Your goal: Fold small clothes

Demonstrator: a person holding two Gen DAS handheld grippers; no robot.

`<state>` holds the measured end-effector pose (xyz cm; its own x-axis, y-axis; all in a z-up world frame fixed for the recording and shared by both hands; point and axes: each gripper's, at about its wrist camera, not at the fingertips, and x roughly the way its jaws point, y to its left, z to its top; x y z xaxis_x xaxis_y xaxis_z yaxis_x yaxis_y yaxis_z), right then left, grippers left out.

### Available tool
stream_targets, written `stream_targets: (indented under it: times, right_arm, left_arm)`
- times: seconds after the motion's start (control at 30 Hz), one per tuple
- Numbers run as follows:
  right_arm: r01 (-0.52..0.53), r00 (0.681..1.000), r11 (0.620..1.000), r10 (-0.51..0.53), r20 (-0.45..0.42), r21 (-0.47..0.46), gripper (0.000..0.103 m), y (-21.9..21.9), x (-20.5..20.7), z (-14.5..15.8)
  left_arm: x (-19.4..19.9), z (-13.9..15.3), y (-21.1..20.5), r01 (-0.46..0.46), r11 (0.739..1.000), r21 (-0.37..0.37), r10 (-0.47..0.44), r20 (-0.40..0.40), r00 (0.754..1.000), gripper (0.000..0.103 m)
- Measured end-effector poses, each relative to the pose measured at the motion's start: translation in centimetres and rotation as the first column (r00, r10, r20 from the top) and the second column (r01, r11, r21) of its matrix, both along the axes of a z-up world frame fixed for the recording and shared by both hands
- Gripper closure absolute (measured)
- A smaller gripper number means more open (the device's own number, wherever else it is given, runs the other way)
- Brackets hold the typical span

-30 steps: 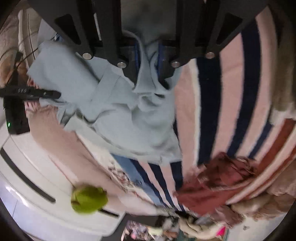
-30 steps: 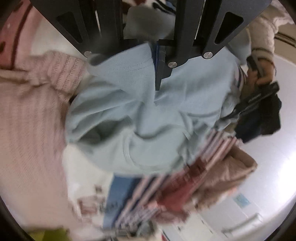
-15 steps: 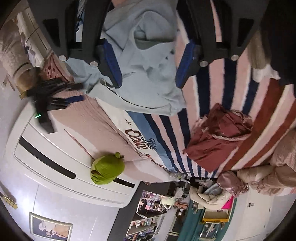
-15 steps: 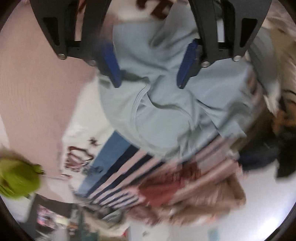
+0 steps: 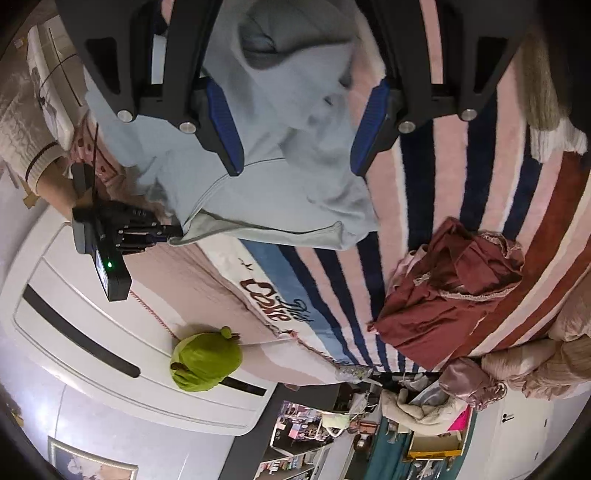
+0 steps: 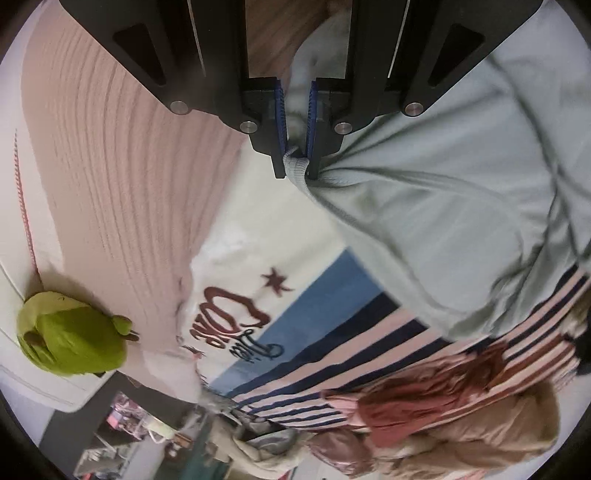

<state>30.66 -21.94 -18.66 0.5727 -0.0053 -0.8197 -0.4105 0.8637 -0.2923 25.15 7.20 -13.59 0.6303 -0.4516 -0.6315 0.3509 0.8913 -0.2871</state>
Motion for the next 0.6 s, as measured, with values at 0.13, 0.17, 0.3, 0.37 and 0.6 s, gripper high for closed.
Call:
stream_targets:
  times: [0.13, 0.17, 0.3, 0.37, 0.6]
  right_arm:
    - [0.077, 0.993, 0.996, -0.08, -0.086, -0.041, 0.097, -0.2, 2.4, -2.2]
    - [0.081, 0.992, 0.996, -0.083, -0.095, -0.027, 0.095, -0.5, 2.3, -2.3]
    - [0.086, 0.995, 0.978, -0.073, -0.075, 0.192, 0.07, -2.5, -1.7, 1.4]
    - [0.037, 0.997, 0.935, -0.01, -0.08, 0.352, 0.063, -3.6, -5.9, 3.7]
    - [-0.27, 0.951, 0.843, 0.31, -0.012, 0.466, 0.036, 0.4, -17.6, 4.1]
  left_arm:
    - [0.3, -0.8, 0.5, -0.023, 1.0, 0.016, 0.023, -0.023, 0.999, 0.048]
    - [0.1, -0.7, 0.8, -0.022, 1.0, 0.015, 0.023, -0.024, 0.999, 0.048]
    - [-3.0, 0.2, 2.7, -0.004, 1.0, 0.012, 0.004, -0.017, 1.0, 0.038]
    - [-4.4, 0.2, 2.8, 0.04, 0.999, 0.027, -0.04, -0.03, 0.999, 0.031]
    - [-8.2, -2.4, 0.4, 0.218, 0.972, 0.087, -0.21, -0.095, 0.973, 0.028]
